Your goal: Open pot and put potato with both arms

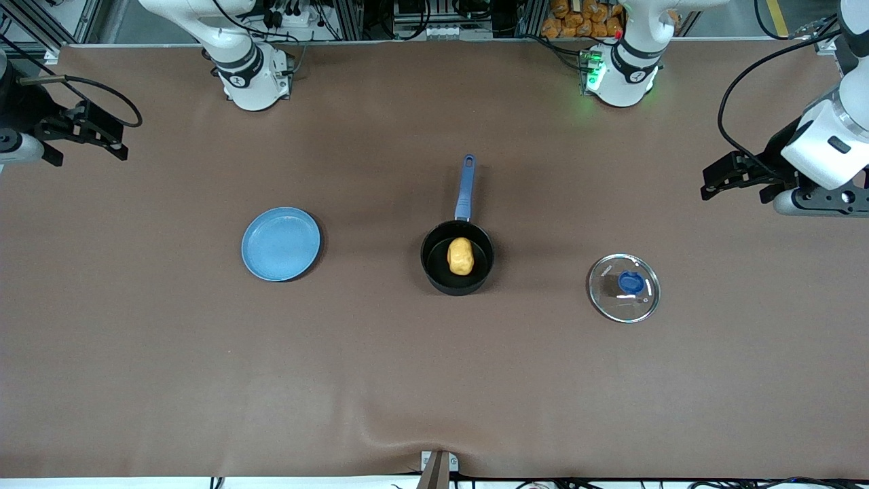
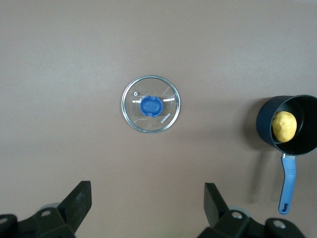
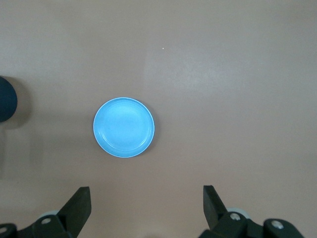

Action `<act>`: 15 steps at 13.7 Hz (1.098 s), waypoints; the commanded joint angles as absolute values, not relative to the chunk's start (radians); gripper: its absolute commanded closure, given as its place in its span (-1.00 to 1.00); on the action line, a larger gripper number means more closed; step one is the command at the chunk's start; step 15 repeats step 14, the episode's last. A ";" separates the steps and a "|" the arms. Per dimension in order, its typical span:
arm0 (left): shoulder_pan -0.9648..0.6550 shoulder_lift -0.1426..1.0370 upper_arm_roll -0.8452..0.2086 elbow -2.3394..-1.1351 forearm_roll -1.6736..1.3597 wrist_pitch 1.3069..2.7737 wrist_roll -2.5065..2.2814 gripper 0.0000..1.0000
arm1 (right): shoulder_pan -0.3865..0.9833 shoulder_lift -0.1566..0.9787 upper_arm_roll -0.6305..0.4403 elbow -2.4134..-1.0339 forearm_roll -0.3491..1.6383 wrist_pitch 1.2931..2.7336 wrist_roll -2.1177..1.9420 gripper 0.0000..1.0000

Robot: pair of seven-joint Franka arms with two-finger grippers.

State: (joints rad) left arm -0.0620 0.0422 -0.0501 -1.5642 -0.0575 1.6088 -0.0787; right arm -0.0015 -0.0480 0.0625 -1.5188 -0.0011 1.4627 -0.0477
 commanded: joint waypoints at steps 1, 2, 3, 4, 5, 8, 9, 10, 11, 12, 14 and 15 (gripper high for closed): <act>-0.057 0.026 -0.058 -1.578 -0.034 1.620 -0.077 -1.00 | 0.015 -0.049 0.046 -1.487 0.000 1.445 -0.066 -1.00; -0.055 0.026 -0.058 -1.578 -0.034 1.620 -0.077 -1.00 | 0.012 -0.049 0.046 -1.486 0.003 1.439 -0.067 -1.00; -0.055 0.026 -0.058 -1.578 -0.034 1.620 -0.077 -1.00 | 0.012 -0.049 0.046 -1.491 0.003 1.437 -0.067 -1.00; -0.054 0.026 -0.058 -1.578 -0.034 1.620 -0.077 -1.00 | 0.012 -0.049 0.048 -1.491 0.003 1.436 -0.067 -1.00; -0.055 0.026 -0.058 -1.578 -0.035 1.620 -0.077 -1.00 | 0.014 -0.049 0.048 -1.491 0.003 1.430 -0.067 -1.00; -0.054 0.026 -0.058 -1.578 -0.034 1.620 -0.077 -1.00 | 0.015 -0.049 0.048 -1.491 0.003 1.404 -0.067 -1.00; -0.055 0.026 -0.058 -1.578 -0.034 1.620 -0.077 -1.00 | 0.014 -0.049 0.048 -1.493 0.003 1.401 -0.066 -1.00; -0.054 0.026 -0.058 -1.578 -0.034 1.620 -0.077 -1.00 | 0.017 -0.049 0.048 -1.491 0.003 1.391 -0.067 -1.00; -0.055 0.028 -0.058 -1.578 -0.034 1.621 -0.077 -1.00 | 0.017 -0.049 0.049 -1.493 0.003 1.390 -0.067 -1.00; -0.055 0.028 -0.058 -1.578 -0.034 1.621 -0.075 -1.00 | 0.017 -0.049 0.049 -1.491 0.003 1.390 -0.067 -1.00; -0.055 0.028 -0.058 -1.578 -0.031 1.623 -0.075 -1.00 | 0.014 -0.049 0.049 -1.491 0.002 1.391 -0.067 -1.00; -0.055 0.028 -0.058 -1.578 -0.031 1.623 -0.075 -1.00 | 0.014 -0.049 0.049 -1.491 0.002 1.391 -0.067 -1.00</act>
